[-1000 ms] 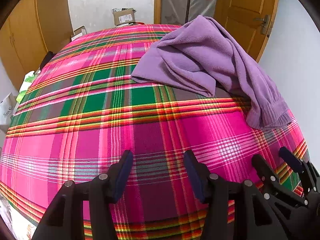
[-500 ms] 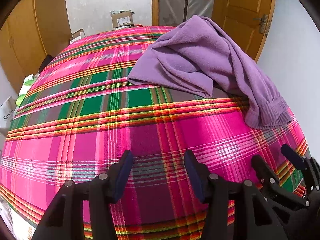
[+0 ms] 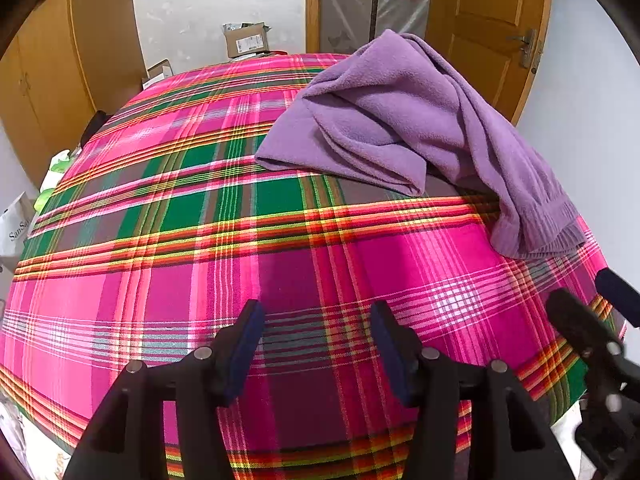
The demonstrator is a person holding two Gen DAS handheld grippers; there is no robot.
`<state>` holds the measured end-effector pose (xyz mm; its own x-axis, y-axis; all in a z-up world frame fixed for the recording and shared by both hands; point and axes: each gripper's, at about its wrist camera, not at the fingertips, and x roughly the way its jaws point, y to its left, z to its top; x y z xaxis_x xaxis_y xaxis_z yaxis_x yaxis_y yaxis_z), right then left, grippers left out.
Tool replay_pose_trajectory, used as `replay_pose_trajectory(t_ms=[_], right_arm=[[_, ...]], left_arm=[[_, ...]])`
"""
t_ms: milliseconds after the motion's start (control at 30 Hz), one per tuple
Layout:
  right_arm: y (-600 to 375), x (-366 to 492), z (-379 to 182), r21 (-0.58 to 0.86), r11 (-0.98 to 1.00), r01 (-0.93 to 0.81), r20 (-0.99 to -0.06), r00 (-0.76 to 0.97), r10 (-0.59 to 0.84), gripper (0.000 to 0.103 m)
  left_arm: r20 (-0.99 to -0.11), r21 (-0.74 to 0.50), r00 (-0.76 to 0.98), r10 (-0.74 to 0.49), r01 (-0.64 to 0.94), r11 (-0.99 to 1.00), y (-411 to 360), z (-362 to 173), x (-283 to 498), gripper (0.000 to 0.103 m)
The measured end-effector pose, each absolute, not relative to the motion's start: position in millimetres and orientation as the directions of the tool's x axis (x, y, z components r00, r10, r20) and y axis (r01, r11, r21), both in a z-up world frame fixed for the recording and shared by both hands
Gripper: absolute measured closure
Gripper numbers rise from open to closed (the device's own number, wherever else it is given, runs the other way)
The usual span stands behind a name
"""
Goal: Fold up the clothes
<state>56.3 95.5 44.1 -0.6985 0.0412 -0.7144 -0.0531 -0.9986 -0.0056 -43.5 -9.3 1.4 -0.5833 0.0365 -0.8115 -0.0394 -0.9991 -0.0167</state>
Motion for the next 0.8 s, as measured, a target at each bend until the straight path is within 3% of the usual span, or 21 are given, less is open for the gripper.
replay_pose_trajectory(t_ms=[800], right_arm=[[96,48,49,-0.005,-0.998,-0.068,-0.736,-0.676,0.05,0.03]], left_arm=[[-0.808,-0.086,-0.579,0.108,-0.064,-0.994,-39,13,-55,0.047]])
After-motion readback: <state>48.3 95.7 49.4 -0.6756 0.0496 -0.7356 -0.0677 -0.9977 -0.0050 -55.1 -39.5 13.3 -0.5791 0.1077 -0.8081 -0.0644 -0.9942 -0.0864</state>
